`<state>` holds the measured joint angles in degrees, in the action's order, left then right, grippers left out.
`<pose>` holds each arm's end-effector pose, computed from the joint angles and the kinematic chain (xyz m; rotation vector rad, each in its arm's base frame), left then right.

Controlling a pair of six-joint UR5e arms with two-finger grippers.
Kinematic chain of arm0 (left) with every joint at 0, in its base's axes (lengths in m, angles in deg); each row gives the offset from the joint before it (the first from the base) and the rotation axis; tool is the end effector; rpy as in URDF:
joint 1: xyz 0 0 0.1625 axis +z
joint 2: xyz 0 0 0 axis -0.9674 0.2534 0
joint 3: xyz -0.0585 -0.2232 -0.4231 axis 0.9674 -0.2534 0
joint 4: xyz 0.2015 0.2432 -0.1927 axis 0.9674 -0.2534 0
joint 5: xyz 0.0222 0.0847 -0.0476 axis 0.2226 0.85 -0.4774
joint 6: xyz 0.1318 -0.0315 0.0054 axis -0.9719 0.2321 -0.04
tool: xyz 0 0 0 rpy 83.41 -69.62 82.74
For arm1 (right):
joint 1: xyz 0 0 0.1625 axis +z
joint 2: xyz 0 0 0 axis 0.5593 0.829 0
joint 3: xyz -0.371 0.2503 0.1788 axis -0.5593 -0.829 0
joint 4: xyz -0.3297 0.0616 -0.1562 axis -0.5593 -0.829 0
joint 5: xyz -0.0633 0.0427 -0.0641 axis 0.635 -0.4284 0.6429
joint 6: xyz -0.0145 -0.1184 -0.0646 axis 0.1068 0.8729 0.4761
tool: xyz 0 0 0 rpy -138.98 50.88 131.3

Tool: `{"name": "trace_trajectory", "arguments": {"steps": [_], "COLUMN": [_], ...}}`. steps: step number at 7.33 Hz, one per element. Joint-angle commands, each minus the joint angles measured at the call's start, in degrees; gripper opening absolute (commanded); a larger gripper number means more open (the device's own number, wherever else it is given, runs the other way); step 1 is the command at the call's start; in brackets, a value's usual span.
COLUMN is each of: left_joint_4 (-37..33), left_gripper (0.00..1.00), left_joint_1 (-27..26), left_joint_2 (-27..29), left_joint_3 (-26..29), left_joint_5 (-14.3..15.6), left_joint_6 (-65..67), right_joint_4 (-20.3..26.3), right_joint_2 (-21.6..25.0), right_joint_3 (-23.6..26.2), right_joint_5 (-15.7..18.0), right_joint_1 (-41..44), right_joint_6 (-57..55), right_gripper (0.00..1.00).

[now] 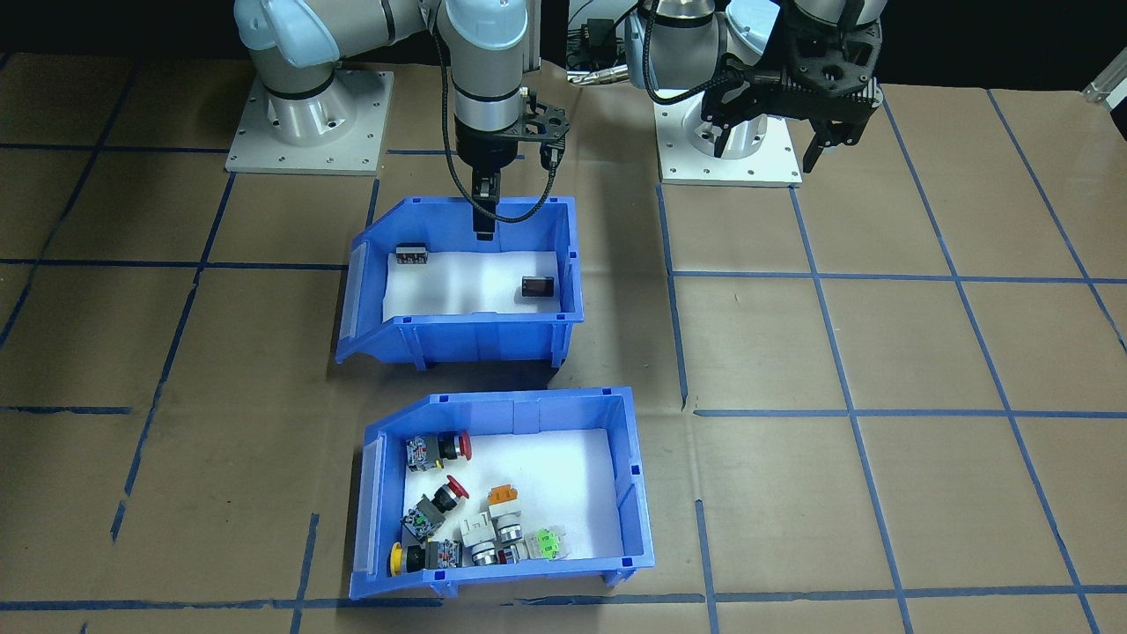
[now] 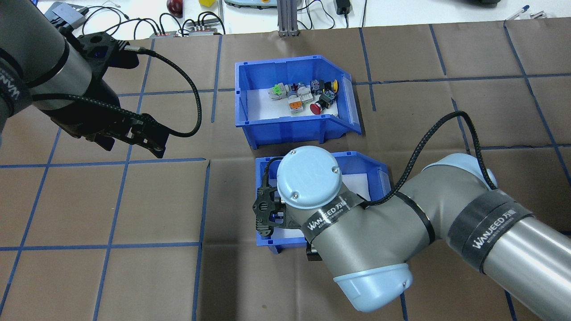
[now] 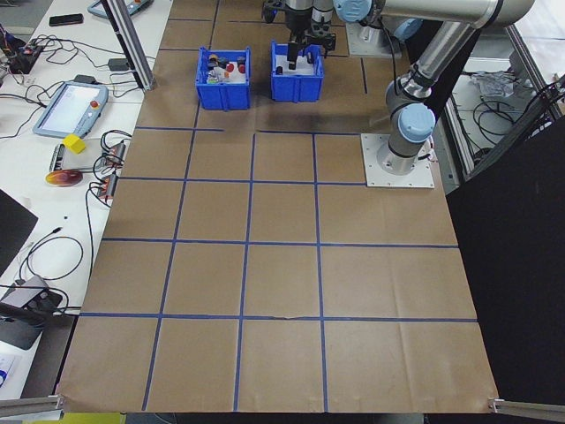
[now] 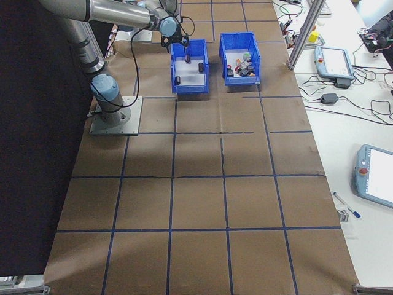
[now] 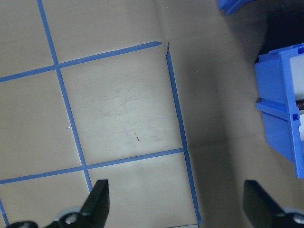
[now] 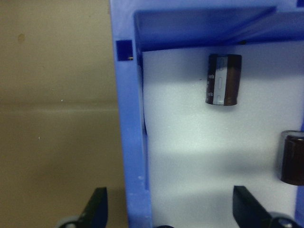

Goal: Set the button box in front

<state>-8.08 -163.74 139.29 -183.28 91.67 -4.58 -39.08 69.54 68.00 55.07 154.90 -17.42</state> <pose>-0.1259 -0.3487 0.5206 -0.3075 -3.1120 0.0255 0.3137 -0.2807 0.3621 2.1495 -2.2055 -0.0059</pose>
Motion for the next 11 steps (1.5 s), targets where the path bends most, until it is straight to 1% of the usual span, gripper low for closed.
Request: {"name": "trace_trajectory", "arguments": {"steps": [1, 3, 4, 5, 6, 7, 8, 9, 10, 11], "left_joint_4": [0.0, 0.0, 0.0, 0.1, 0.1, 0.1, 0.1, 0.1, 0.2, 0.1], "left_gripper": [0.99, 0.99, 0.99, 0.99, 0.99, 0.99, 0.99, 0.99, 0.99, 0.99], "left_joint_1": [0.0, 0.0, 0.1, 0.1, 0.1, 0.1, 0.1, 0.1, 0.1, 0.1], "left_joint_2": [0.0, -0.1, -0.1, -0.1, -0.1, -0.1, -0.2, -0.2, -0.2, -0.3], "left_joint_3": [0.0, 0.0, 0.0, 0.0, 0.1, 0.0, 0.0, 0.1, 0.1, 0.1], "left_joint_5": [-0.3, 0.0, 0.1, 0.0, 0.1, 0.1, 0.1, 0.1, 0.1, 0.1], "left_joint_6": [0.0, -0.7, -1.7, -2.0, -2.1, -2.3, -2.3, -2.4, -2.3, -2.3], "right_joint_4": [6.7, 9.7, 9.7, 9.6, 9.8, 10.9, 15.5, 17.5, 18.9, 19.6], "right_joint_2": [3.6, 8.3, 9.1, 9.9, 10.5, 10.4, 10.4, 10.2, 9.9, 9.0], "right_joint_3": [-4.1, -4.0, -4.2, -4.4, -5.0, -6.6, -8.5, -10.7, -12.4, -13.5], "right_joint_5": [0.0, -0.6, -0.7, -0.8, -0.8, -0.8, -3.0, -4.8, -4.9, -4.9], "right_joint_1": [-3.5, -13.3, -17.6, -21.5, -26.0, -29.4, -32.4, -34.3, -34.9, -34.9], "right_joint_6": [0.0, -1.8, -5.5, -11.3, -19.5, -24.8, -34.6, -43.1, -45.2, -55.6], "right_gripper": [1.00, 1.00, 1.00, 1.00, 1.00, 1.00, 1.00, 1.00, 1.00, 1.00]}}
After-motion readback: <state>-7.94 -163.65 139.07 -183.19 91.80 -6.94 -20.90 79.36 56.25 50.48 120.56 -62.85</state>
